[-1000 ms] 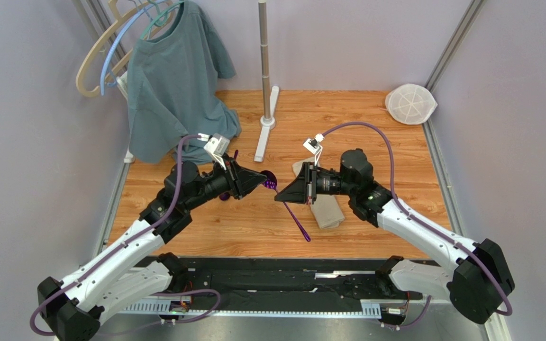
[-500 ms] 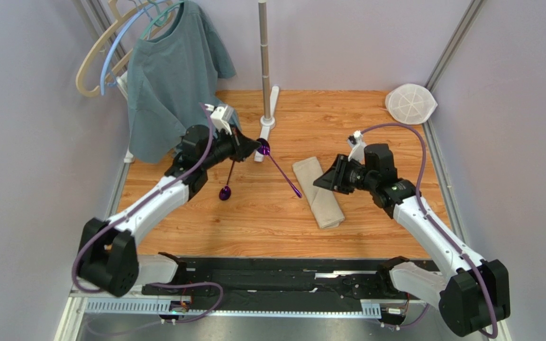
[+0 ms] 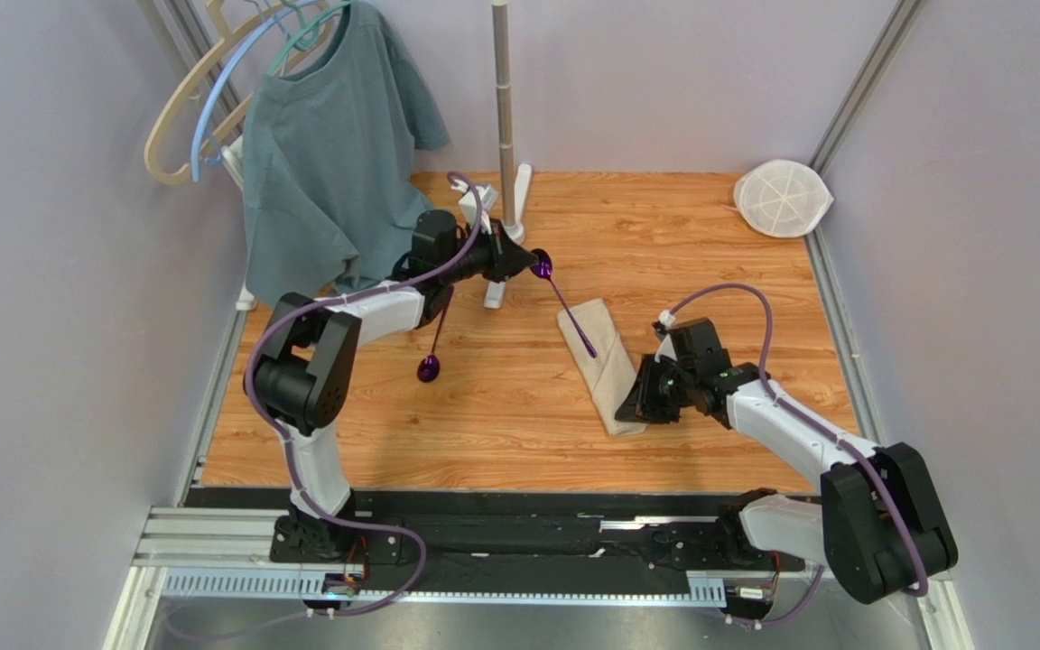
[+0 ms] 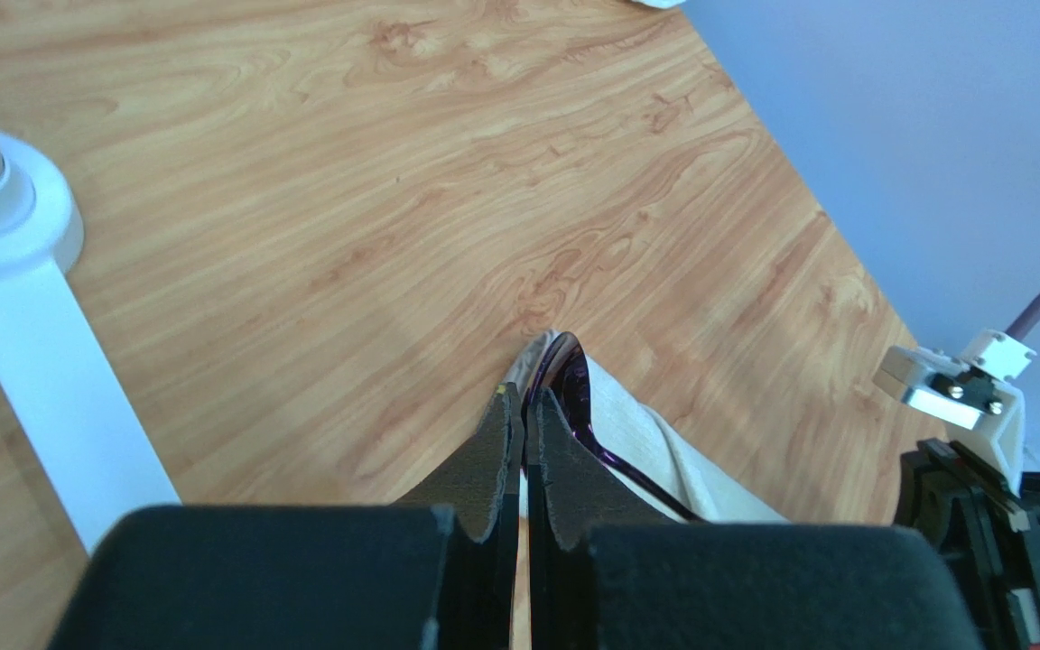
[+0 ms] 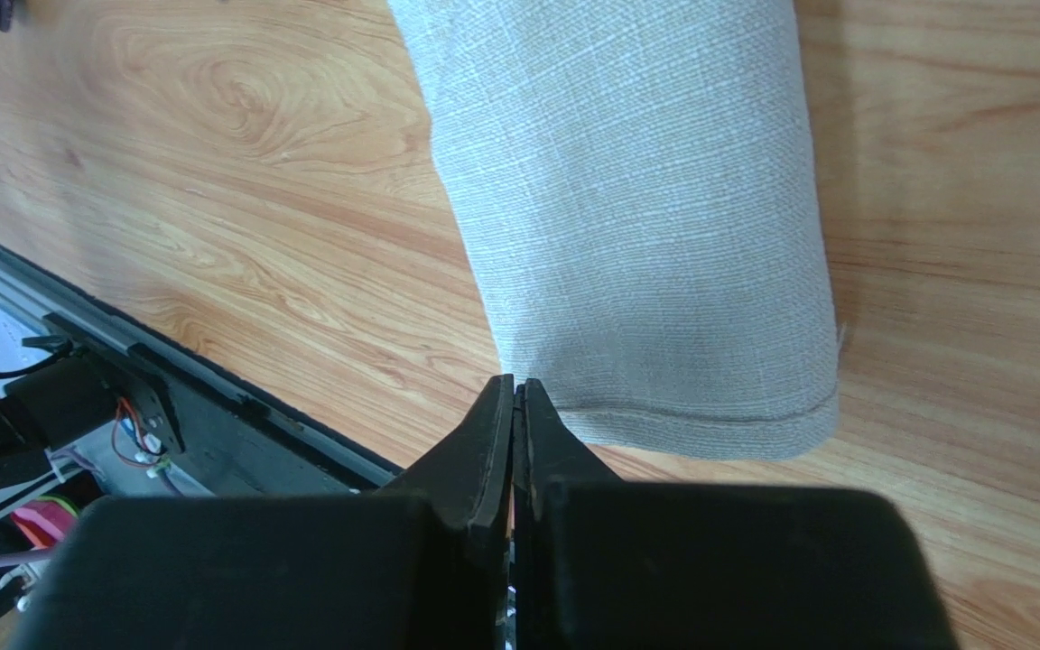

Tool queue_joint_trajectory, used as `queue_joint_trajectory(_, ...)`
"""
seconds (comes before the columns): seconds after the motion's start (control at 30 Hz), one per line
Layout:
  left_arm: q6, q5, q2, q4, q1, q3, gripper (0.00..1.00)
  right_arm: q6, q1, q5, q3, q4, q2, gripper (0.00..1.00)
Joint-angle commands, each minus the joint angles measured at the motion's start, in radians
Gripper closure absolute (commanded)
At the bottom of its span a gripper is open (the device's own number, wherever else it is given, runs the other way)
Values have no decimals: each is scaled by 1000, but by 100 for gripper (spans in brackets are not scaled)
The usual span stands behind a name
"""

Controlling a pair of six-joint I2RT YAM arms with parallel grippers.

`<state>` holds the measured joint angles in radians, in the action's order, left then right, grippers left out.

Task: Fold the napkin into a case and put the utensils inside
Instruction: Insert the spoon into the folded napkin.

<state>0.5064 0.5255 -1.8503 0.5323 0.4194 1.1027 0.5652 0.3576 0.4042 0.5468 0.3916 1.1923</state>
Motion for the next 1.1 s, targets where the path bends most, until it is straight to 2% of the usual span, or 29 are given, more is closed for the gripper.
queue_joint_trajectory(0.0, -91, 30, -36, 60, 10, 101, 100, -24, 3, -51, -2, -42, 9, 100)
queue_joint_trajectory(0.47, -100, 38, -159, 26, 16, 184, 100, -28, -11, -91, -36, 30, -76, 100)
queue_joint_trajectory(0.8, -83, -5, -245, -49, 44, 296, 100, -28, -60, -94, -59, 0, -13, 100)
queue_joint_trajectory(1.07, -43, -27, -274, -55, 62, 296, 100, -24, -62, -85, -65, -11, -14, 100)
